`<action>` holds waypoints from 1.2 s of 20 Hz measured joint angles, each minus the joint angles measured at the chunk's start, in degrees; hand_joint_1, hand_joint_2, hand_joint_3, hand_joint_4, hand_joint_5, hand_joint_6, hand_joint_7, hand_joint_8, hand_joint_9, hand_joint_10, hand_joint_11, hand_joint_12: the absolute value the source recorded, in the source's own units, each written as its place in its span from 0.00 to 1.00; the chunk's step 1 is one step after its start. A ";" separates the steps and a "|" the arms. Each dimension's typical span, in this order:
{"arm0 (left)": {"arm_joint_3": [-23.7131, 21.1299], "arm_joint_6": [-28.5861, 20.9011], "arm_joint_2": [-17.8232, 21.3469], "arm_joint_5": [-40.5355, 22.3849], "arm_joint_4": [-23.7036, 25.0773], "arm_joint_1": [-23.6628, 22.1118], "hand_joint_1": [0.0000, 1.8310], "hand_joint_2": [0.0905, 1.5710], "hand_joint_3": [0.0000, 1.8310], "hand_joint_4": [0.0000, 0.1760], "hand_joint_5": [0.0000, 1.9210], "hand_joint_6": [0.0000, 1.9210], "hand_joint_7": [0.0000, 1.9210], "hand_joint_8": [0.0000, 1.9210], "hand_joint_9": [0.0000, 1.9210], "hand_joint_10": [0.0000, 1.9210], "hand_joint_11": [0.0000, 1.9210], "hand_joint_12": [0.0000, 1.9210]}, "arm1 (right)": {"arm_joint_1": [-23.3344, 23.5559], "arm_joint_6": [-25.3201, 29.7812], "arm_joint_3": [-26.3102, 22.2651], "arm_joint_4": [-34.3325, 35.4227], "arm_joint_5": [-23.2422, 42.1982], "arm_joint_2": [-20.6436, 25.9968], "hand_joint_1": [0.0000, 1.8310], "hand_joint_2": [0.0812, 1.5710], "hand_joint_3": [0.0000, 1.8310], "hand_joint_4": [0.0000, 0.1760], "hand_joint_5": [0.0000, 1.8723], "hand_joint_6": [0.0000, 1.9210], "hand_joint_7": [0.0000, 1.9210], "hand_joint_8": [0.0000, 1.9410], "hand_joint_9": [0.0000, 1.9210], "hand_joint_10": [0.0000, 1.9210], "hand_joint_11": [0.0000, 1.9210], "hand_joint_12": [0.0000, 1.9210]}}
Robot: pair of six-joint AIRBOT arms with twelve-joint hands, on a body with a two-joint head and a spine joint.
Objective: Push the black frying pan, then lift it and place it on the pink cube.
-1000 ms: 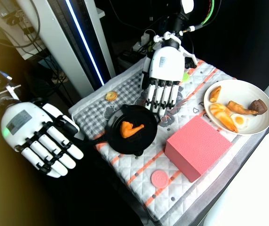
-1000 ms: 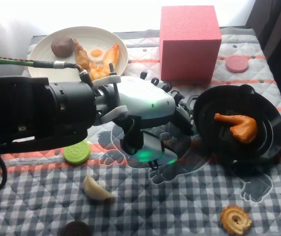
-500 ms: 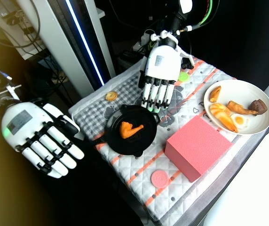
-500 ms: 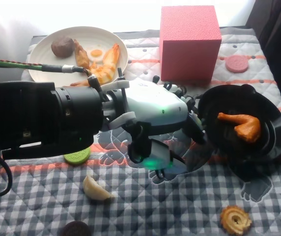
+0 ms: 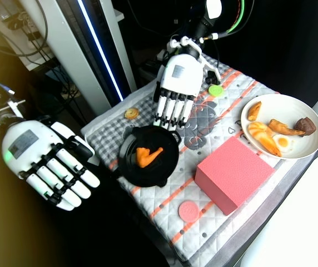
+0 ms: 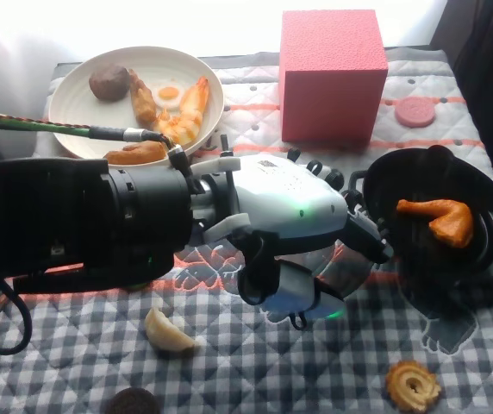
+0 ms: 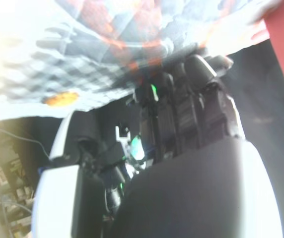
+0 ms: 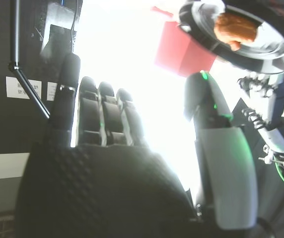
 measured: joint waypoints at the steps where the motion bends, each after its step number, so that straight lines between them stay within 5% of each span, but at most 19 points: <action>1: -0.13 -0.11 0.33 0.20 0.00 0.35 0.38 0.78 0.00 0.00 0.32 0.02 0.35 0.03 0.22 0.33 0.07 0.80 | 0.00 0.00 0.00 0.00 0.00 0.00 0.31 0.80 0.00 0.00 0.00 0.00 0.00 0.00 0.00 0.00 0.00 0.44; 6: -0.79 -2.56 4.09 1.66 0.00 1.18 0.33 0.77 0.00 0.00 0.38 0.03 0.45 0.05 0.32 0.45 0.17 0.89 | 0.00 0.02 0.00 0.00 -0.02 0.00 0.33 0.80 0.00 0.00 0.00 0.00 0.00 0.00 0.01 0.00 0.00 0.50; 7: -1.31 -2.54 4.92 1.97 0.00 1.16 0.32 0.78 0.00 0.00 0.36 0.01 0.40 0.02 0.21 0.43 0.02 0.89 | 0.00 0.02 0.02 -0.02 -0.07 0.00 0.34 0.79 0.00 0.00 0.00 0.00 0.00 0.00 0.00 0.00 0.00 0.48; 8: -1.84 -2.58 5.42 1.79 -0.02 1.11 0.33 0.79 0.00 0.00 0.35 0.01 0.40 0.02 0.20 0.42 0.00 0.87 | 0.02 0.07 0.22 -0.22 -0.55 0.02 0.35 0.78 0.00 0.00 0.00 0.00 0.00 0.00 0.00 0.00 0.00 0.43; 10: -2.71 -2.60 6.32 1.07 0.00 0.57 0.31 0.80 0.00 0.00 0.34 0.00 0.40 0.01 0.28 0.34 0.11 0.82 | 0.13 0.09 1.03 -0.87 -2.51 0.02 0.38 0.74 0.00 0.00 0.00 0.00 0.00 0.00 0.00 0.00 0.00 0.42; 12: -3.32 -2.93 8.37 0.02 -0.04 -0.48 0.32 0.80 0.00 0.00 0.33 0.00 0.39 0.00 0.27 0.36 0.11 0.82 | 1.38 0.04 2.47 -1.62 -6.73 0.04 0.41 0.71 0.00 0.00 0.00 0.00 0.00 0.00 0.01 0.00 0.00 0.42; 13: -3.48 -3.17 9.14 0.04 -0.04 -0.63 0.32 0.80 0.00 0.00 0.33 0.00 0.41 0.01 0.27 0.39 0.11 0.84 | 2.32 0.07 2.95 -1.79 -8.44 0.04 0.42 0.71 0.00 0.00 0.00 0.00 0.00 0.00 0.01 0.00 0.00 0.35; 14: -3.50 -4.52 10.78 0.20 -0.02 -0.90 0.32 0.80 0.00 0.00 0.34 0.01 0.41 0.01 0.25 0.49 0.12 0.88 | 5.62 -2.60 4.24 -2.64 -13.27 0.04 0.43 0.69 0.00 0.00 0.00 0.00 0.00 0.00 0.00 0.00 0.00 0.03; 15: -3.50 -4.70 11.17 0.28 0.02 -1.03 0.32 0.80 0.00 0.00 0.34 0.01 0.41 0.01 0.25 0.49 0.12 0.88 | 6.51 -3.61 4.52 -2.99 -14.51 -0.04 0.43 0.69 0.00 0.00 0.00 0.00 0.00 0.00 0.00 0.00 0.00 0.03; 18: -3.58 -4.98 11.76 0.22 0.00 -1.64 0.32 0.80 0.00 0.00 0.34 0.00 0.37 0.00 0.26 0.30 0.05 0.82 | 9.09 -4.98 7.54 -3.76 -21.79 -2.93 0.44 0.70 0.00 0.00 0.00 0.00 0.00 0.00 0.00 0.00 0.00 0.00; 24: -4.74 -5.22 13.99 -0.02 0.02 -1.81 0.30 0.80 0.00 0.00 0.34 0.00 0.37 0.00 0.26 0.29 0.00 0.82 | 13.18 -6.75 12.68 -3.21 -32.52 -6.99 0.44 0.70 0.00 0.00 0.00 0.00 0.00 0.00 0.00 0.00 0.00 0.00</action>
